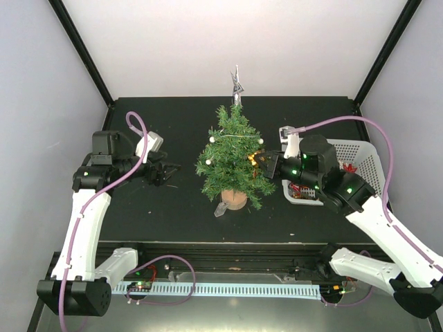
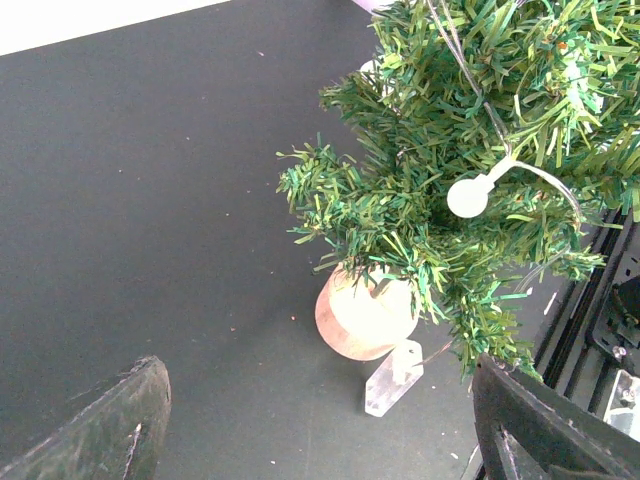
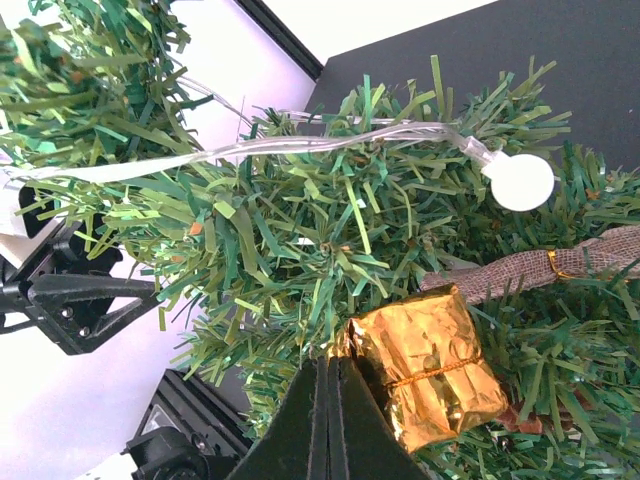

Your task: Decorate the small christmas tree

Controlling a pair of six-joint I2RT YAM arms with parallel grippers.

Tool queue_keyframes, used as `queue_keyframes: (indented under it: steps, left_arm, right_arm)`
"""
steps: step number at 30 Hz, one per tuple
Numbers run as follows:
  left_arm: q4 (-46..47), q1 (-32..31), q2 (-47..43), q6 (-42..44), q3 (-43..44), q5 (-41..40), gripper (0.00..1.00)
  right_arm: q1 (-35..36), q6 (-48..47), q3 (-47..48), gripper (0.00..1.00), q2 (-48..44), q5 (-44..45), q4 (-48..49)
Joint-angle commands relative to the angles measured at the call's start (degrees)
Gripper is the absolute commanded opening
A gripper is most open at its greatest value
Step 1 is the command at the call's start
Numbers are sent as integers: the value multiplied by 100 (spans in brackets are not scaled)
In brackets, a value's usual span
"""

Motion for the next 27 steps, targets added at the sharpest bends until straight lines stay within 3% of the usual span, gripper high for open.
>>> queue_keyframes:
  steps: [1, 13, 21, 27]
  left_arm:
    - [117, -32, -94, -35, -13, -38, 83]
    - [178, -31, -166, -35, -115, -61, 84]
    - [206, -29, -180, -35, -133, -56, 84]
    - [229, -32, -165, -35, -139, -57, 84]
  right_arm:
    - [58, 28, -158, 1, -13, -102, 302]
    - [54, 58, -509, 1, 174, -151, 735]
    - [59, -20, -343, 1, 74, 1, 529]
    - [57, -110, -209, 14, 45, 22, 359]
